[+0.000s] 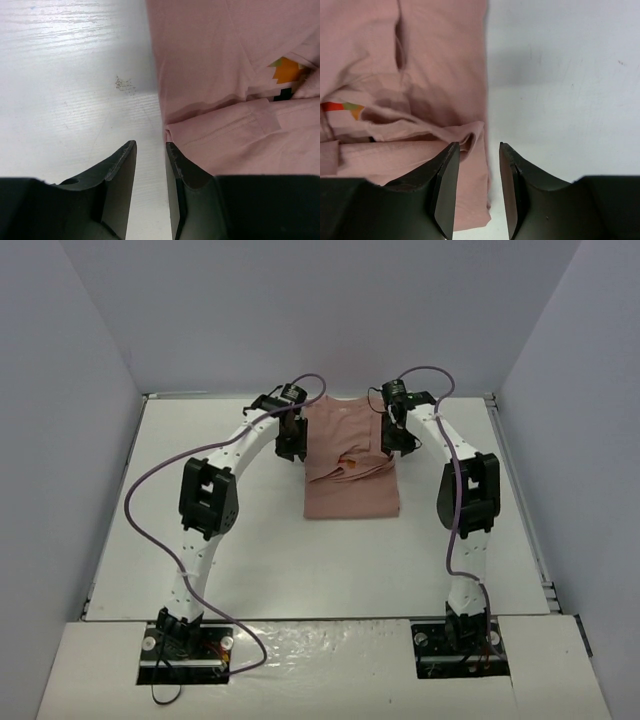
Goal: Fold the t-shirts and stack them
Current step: Fold the folded rectangular tshirt in 1/3 of the way
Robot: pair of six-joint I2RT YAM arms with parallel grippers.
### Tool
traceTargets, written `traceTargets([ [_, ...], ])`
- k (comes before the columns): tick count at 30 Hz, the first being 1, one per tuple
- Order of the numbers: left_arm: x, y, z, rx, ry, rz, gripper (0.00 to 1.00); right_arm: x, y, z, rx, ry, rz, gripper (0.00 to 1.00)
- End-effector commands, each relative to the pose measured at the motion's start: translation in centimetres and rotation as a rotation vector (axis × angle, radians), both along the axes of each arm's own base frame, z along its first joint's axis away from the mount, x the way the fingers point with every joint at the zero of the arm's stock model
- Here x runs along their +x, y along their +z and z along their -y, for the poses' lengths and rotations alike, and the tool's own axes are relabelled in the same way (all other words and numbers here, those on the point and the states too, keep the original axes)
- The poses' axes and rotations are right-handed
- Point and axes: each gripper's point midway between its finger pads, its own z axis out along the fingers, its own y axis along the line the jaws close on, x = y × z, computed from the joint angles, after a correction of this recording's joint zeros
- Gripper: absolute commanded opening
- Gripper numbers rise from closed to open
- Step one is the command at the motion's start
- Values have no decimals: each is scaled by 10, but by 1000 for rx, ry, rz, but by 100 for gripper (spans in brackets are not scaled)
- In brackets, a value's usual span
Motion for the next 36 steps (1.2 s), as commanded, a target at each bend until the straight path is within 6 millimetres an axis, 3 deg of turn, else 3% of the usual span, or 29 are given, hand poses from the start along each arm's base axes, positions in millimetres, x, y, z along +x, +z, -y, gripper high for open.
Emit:
traceTargets([
  [1,-5,101,-6,-83,27,180,27,13,70,-12,60,98,145,35],
  [4,-33,128,3,-133,5,234,27,5,99,-26,133,197,191,35],
  [8,-71,95,8,-180,52,199,27,-14,114,-54,271,365,207,36],
  [9,-83,69,4,-173,81,147,27,-21,110,-64,320,413,193,36],
  [11,-86,56,7,-224,119,154,27,-31,97,-73,371,449,158,38],
  [15,-98,12,10,-215,161,81,27,-51,69,-103,513,554,65,38],
  [23,-92,-34,13,-211,193,48,27,-70,27,-148,649,711,-47,38],
  [30,-104,-55,7,-186,217,8,27,-77,-9,-167,668,762,-126,38],
  [36,-110,-51,5,-191,211,3,27,-62,-27,-176,642,778,-125,39],
])
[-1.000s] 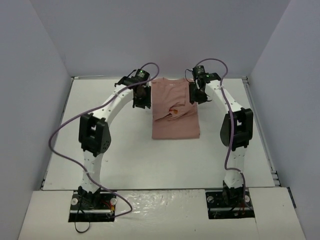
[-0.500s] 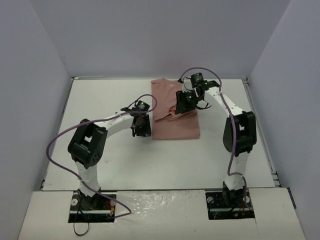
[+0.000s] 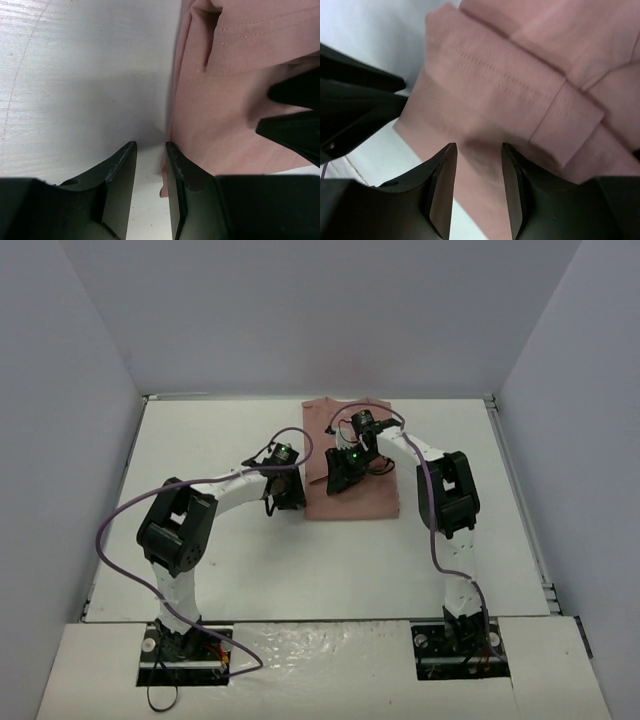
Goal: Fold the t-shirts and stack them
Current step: Fold the folded rectangular tshirt in 1/3 of the way
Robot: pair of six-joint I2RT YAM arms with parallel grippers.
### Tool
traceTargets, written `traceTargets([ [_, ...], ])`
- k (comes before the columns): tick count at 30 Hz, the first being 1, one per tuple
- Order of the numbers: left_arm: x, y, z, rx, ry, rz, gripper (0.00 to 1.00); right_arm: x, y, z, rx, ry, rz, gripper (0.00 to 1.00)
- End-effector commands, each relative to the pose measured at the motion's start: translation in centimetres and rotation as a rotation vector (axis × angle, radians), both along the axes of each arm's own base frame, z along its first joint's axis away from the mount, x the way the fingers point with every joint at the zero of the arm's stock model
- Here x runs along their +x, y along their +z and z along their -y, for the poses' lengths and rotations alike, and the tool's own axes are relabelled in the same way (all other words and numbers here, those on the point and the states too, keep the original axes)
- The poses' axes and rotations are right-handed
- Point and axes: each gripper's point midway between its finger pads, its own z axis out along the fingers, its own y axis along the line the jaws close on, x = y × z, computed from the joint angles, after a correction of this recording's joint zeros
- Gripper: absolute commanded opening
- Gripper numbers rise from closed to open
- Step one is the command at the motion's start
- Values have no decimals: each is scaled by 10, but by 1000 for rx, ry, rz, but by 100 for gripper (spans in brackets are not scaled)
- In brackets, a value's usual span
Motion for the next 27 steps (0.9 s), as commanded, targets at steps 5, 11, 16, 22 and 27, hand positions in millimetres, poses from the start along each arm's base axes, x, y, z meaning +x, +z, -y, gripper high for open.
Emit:
traceTargets([
  [5,-6,21,-4,-4,-11,28,27,37,7,-14,11,30,118,39],
  [11,-16,32,-14,20,-34,44,27,70,22,-12,-40,-3,235,39],
  [16,-22,37,-20,30,-36,52,27,98,32,-10,-82,-44,319,40],
  [22,-25,47,-24,36,-45,70,27,133,48,-3,-136,-107,425,40],
  [27,-20,66,-22,23,-54,117,27,157,101,30,-208,-330,513,40],
])
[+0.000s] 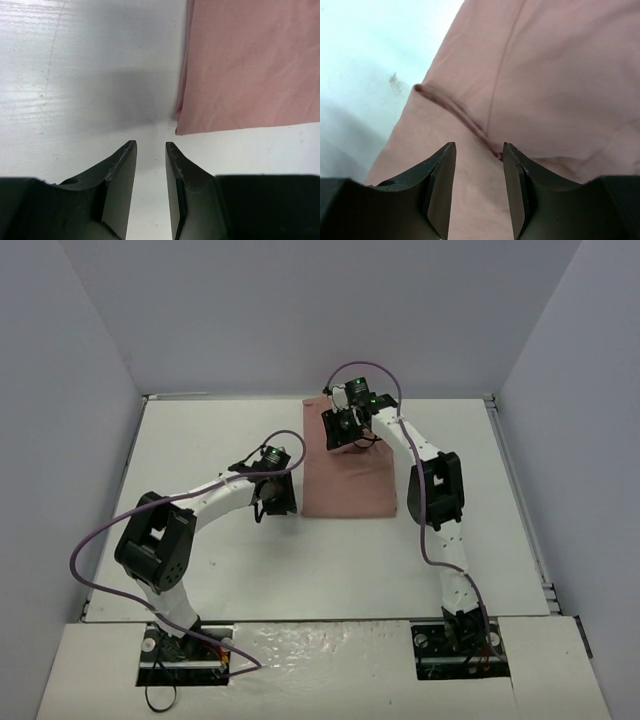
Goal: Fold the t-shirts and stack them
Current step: Fold the folded rectangular tshirt in 1/3 of the way
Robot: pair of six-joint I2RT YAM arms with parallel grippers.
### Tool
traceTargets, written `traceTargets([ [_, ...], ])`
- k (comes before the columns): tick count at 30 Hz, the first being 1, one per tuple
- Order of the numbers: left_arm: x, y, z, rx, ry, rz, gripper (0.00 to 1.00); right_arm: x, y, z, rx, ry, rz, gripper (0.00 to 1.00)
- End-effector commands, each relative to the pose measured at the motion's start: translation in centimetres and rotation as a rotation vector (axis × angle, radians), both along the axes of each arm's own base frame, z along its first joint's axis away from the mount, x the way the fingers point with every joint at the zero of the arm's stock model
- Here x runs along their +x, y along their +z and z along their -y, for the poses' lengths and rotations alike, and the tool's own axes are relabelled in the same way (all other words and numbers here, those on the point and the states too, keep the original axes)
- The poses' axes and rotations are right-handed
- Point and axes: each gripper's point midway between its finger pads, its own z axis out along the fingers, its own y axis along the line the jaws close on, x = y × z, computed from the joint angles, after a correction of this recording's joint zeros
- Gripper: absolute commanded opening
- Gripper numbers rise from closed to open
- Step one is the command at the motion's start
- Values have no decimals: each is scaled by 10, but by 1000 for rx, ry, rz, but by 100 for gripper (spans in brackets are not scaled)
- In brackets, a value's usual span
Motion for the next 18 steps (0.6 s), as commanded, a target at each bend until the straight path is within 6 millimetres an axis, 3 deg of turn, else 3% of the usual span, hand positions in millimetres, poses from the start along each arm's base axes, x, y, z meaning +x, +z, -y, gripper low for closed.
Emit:
traceTargets([
  [1,15,49,4,-35,-16,129,27,29,88,46,-33,-279,176,40],
  [3,19,59,7,-45,-25,151,27,18,83,72,-65,-402,136,39],
  [5,27,73,13,-71,-33,187,27,0,96,85,-6,-465,104,37],
  [7,32,85,21,-105,-66,218,27,-27,93,94,70,-471,25,32],
  [10,43,98,41,-188,-135,273,27,-53,91,96,204,-436,-43,26],
  [11,42,100,48,-223,-166,265,27,-71,82,93,233,-405,-92,24],
  [12,43,102,57,-260,-201,268,27,-84,69,95,234,-394,-131,18],
  [14,48,101,66,-293,-245,277,27,-99,63,93,266,-365,-151,3],
  [18,54,93,74,-362,-302,241,26,-120,49,98,431,-367,-207,0],
])
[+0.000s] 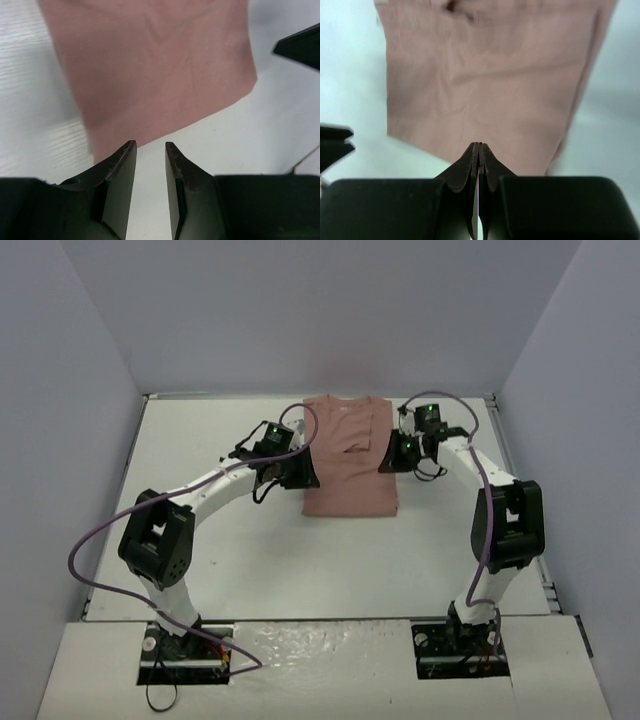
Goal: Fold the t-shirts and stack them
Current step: Fold the folded rectangular tshirt in 1/3 of the way
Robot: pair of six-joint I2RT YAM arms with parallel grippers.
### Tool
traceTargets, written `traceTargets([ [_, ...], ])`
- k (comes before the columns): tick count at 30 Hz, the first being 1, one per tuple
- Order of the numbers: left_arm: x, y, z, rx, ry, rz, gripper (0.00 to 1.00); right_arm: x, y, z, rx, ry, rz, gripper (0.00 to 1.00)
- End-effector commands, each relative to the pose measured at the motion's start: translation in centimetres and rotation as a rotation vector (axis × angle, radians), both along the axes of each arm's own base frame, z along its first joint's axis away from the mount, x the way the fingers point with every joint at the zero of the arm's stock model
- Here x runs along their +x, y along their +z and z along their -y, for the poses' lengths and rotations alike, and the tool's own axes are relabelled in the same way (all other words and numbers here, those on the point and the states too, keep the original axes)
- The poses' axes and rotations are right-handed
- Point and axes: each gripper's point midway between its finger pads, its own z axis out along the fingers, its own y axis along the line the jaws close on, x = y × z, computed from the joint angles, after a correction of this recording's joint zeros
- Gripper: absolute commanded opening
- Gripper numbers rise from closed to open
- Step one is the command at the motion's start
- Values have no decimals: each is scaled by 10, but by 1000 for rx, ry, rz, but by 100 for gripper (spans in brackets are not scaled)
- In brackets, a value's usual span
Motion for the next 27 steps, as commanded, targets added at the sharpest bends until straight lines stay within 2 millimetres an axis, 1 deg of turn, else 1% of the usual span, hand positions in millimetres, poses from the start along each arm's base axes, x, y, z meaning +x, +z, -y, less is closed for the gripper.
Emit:
traceTargets([
  [1,20,23,23,-154,-131,53,26,-18,7,-19,281,47,45,0],
  [3,22,13,24,-166,-140,24,22,-22,4,-18,317,54,47,0],
  [5,21,-2,29,-177,-158,-23,20,-28,-10,-15,323,59,39,0],
  [7,19,-18,30,-175,-157,-65,20,-36,-23,-16,349,51,11,0],
  [8,18,-27,29,-171,-150,-86,20,-37,-28,-15,363,43,14,0],
  [9,16,-38,28,-164,-140,-109,20,-36,-33,-14,374,35,31,0],
  [11,13,-54,23,-142,-121,-138,19,-51,-56,-11,377,10,-5,0],
  [12,8,-63,19,-130,-112,-164,18,-51,-62,-10,386,1,1,0],
  [13,4,-70,17,-121,-106,-180,16,-56,-70,-10,388,-6,-12,0],
  [14,5,-72,15,-116,-96,-183,16,-62,-77,-8,386,-12,-22,0],
  [15,-2,-83,10,-102,-82,-215,15,-67,-83,-7,387,-22,-37,0],
  [16,-13,-95,4,-91,-62,-256,15,-78,-94,-5,389,-36,-65,0],
  [17,-18,-99,0,-88,-49,-273,13,-85,-99,-5,389,-48,-83,0],
  [18,-28,-105,-7,-82,-30,-295,12,-96,-104,-5,390,-52,-98,0],
  [20,-37,-107,-12,-84,-4,-311,10,-106,-107,-4,387,-66,-112,0],
  [22,-48,-109,-23,-62,19,-316,10,-125,-109,-3,377,-80,-126,0],
  [24,-65,-106,-37,-29,30,-314,10,-138,-109,-1,373,-97,-133,0],
  [26,-74,-102,-46,-7,34,-306,10,-144,-100,-2,382,-108,-117,0],
  [27,-79,-99,-50,3,33,-299,10,-150,-100,-2,385,-113,-122,0],
])
